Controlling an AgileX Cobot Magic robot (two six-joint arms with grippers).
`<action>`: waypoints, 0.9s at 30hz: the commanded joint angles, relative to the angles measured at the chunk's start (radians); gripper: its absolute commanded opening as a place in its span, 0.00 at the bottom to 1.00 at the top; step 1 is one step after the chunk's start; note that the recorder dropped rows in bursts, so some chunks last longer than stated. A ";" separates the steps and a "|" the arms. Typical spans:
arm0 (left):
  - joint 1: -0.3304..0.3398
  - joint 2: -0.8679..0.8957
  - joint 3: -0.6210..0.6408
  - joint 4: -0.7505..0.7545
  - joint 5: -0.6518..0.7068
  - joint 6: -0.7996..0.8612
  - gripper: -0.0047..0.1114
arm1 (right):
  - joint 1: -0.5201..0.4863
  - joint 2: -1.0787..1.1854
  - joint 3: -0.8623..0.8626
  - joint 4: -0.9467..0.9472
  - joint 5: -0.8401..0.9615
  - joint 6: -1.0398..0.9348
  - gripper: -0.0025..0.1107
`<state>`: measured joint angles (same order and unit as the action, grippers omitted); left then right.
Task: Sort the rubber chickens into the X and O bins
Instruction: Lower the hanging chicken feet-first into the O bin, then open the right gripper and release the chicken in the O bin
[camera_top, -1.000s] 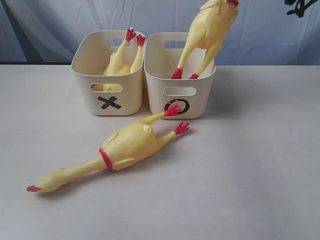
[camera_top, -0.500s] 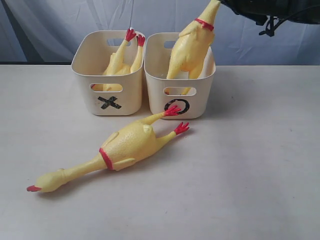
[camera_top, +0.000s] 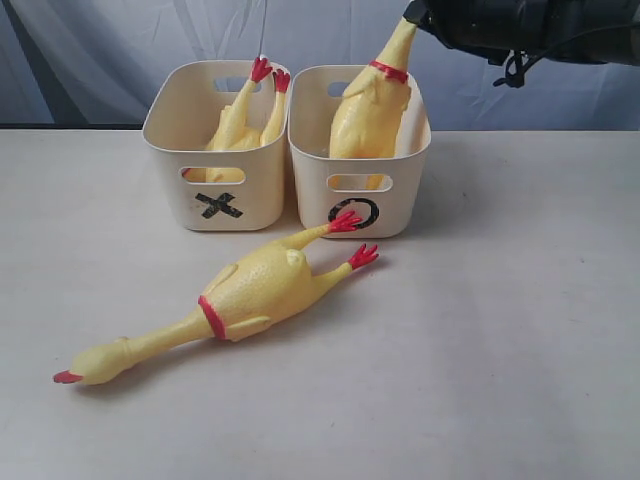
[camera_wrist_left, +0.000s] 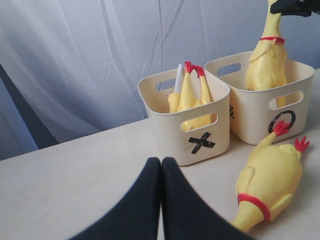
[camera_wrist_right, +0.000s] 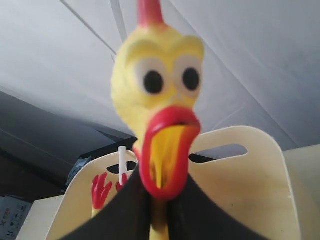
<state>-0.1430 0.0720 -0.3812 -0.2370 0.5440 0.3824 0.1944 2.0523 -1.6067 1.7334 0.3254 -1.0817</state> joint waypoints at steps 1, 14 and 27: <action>0.000 -0.007 0.003 0.000 -0.012 -0.005 0.04 | 0.006 0.012 -0.007 0.011 -0.001 -0.003 0.01; 0.000 -0.007 0.003 0.000 -0.012 -0.005 0.04 | 0.006 0.016 -0.007 0.011 0.005 -0.033 0.08; 0.000 -0.007 0.003 0.000 -0.012 -0.005 0.04 | 0.006 0.016 -0.007 0.011 0.019 -0.051 0.20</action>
<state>-0.1430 0.0720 -0.3812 -0.2370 0.5440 0.3824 0.1952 2.0694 -1.6067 1.7437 0.3175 -1.1283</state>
